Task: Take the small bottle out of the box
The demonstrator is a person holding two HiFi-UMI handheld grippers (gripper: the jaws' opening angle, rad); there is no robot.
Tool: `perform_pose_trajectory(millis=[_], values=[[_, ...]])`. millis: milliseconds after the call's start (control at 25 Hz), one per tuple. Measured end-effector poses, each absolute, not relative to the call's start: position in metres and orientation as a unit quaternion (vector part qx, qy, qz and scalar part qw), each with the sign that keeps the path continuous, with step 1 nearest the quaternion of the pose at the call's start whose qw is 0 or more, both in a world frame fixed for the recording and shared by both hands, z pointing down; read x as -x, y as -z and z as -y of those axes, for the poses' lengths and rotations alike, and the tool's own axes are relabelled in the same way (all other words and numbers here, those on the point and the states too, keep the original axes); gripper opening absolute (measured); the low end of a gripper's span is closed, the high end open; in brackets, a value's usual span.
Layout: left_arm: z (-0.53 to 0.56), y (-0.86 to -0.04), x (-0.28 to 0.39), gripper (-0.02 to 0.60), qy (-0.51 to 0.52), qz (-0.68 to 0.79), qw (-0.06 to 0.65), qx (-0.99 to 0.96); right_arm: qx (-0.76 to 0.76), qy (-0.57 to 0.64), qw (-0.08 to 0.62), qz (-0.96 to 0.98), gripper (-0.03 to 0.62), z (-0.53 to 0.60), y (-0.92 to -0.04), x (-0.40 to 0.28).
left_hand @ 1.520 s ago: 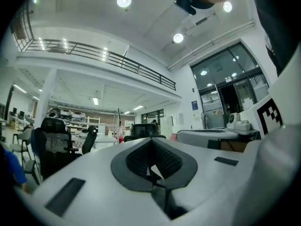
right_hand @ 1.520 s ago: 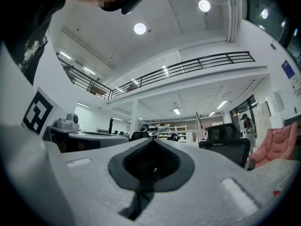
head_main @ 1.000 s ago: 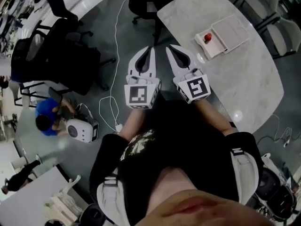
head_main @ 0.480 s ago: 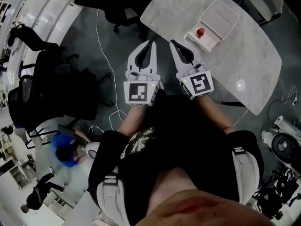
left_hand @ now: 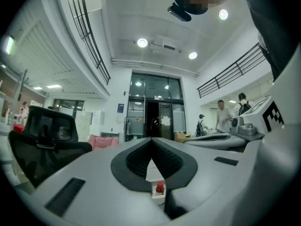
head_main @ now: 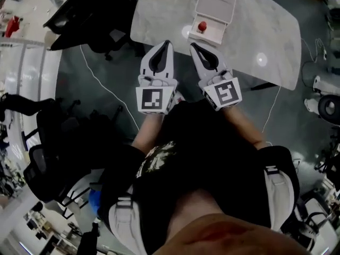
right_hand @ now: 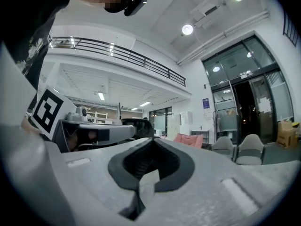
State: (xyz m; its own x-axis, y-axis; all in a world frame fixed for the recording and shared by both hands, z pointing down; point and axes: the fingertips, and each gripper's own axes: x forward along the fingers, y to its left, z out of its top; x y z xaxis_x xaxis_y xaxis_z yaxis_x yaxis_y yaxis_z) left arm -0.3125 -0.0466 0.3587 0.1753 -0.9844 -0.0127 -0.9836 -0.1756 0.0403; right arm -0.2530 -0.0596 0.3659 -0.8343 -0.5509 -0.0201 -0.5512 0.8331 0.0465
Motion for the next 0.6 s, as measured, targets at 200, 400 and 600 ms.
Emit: perform_pose_trajectory(millis=[200,400,600], values=[[0.084,-0.373,0.278,0.003,0.010,0.576,0.010,-0.817,0.364,-0.019,-0.019,-0.931,-0.005,0.085,-0.383,0.210],[0.108,-0.393,0.237,0.003,-0.013,0.518,0.018,-0.855,0.429,0.004,-0.022,-0.903,-0.005,0.106,-0.403,0.167],[0.135,-0.401,0.206,0.003,-0.031,0.488,0.021,-0.872,0.448,0.015,-0.013,-0.894,-0.005,0.138,-0.414,0.145]])
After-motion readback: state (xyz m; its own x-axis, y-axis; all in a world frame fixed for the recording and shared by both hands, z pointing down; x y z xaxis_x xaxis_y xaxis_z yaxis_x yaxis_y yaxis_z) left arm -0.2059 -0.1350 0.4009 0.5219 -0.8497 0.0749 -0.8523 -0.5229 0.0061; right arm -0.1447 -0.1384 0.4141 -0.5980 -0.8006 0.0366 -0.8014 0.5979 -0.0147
